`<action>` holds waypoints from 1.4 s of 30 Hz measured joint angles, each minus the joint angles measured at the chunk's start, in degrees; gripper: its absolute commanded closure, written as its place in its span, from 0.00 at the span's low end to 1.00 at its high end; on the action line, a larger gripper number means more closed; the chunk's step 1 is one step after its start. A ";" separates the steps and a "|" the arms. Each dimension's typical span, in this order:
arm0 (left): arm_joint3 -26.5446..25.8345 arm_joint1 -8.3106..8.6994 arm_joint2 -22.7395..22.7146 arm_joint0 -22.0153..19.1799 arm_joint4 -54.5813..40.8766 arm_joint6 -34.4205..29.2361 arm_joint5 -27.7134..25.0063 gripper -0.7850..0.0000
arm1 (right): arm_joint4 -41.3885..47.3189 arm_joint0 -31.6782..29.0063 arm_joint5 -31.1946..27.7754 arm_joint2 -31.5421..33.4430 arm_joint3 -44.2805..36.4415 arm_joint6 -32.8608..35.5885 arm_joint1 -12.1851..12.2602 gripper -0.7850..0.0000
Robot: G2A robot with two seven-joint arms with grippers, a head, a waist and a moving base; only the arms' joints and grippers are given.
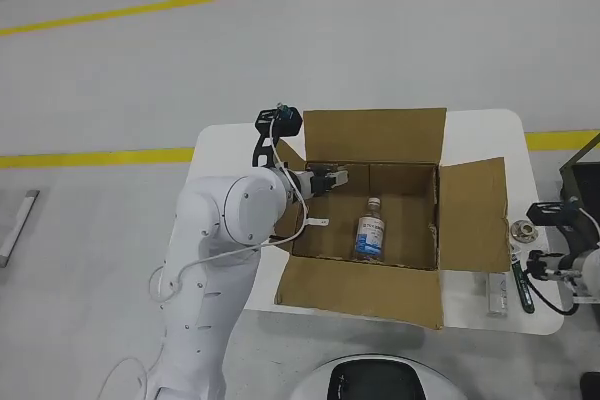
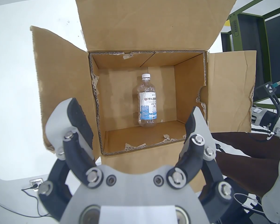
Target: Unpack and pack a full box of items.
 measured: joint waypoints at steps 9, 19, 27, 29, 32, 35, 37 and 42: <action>0.00 0.00 0.00 0.00 0.00 0.00 0.00 0.00 | -2.41 2.36 1.59 -6.07 -0.09 1.37 0.16 0.53; 0.00 0.00 0.00 0.00 0.00 0.00 0.00 0.00 | -3.76 1.91 2.11 -7.84 0.32 1.43 0.44 0.48; 0.00 0.00 0.00 0.00 0.00 0.00 0.00 0.00 | -3.75 -0.26 2.80 -9.70 0.38 -0.04 0.44 0.45; 0.00 0.00 0.00 0.00 0.00 0.00 0.00 0.00 | -4.25 -0.56 3.01 -9.91 0.28 -0.17 0.49 0.41; 0.00 0.00 0.00 0.00 0.00 0.00 0.00 0.00 | -4.62 -0.91 3.61 -10.01 0.23 -0.49 0.53 0.31; 0.00 0.00 0.00 0.00 0.00 0.00 0.00 0.00 | -5.04 -1.40 4.25 -10.49 0.60 -1.48 0.52 0.29; 0.00 0.00 0.00 0.00 0.00 0.00 0.00 0.00 | -5.08 -1.61 4.68 -10.97 0.98 -2.21 0.47 0.30; 0.00 0.00 0.00 0.00 0.00 0.00 0.00 0.00 | -5.56 -1.18 5.44 -12.68 2.43 -3.68 0.35 0.41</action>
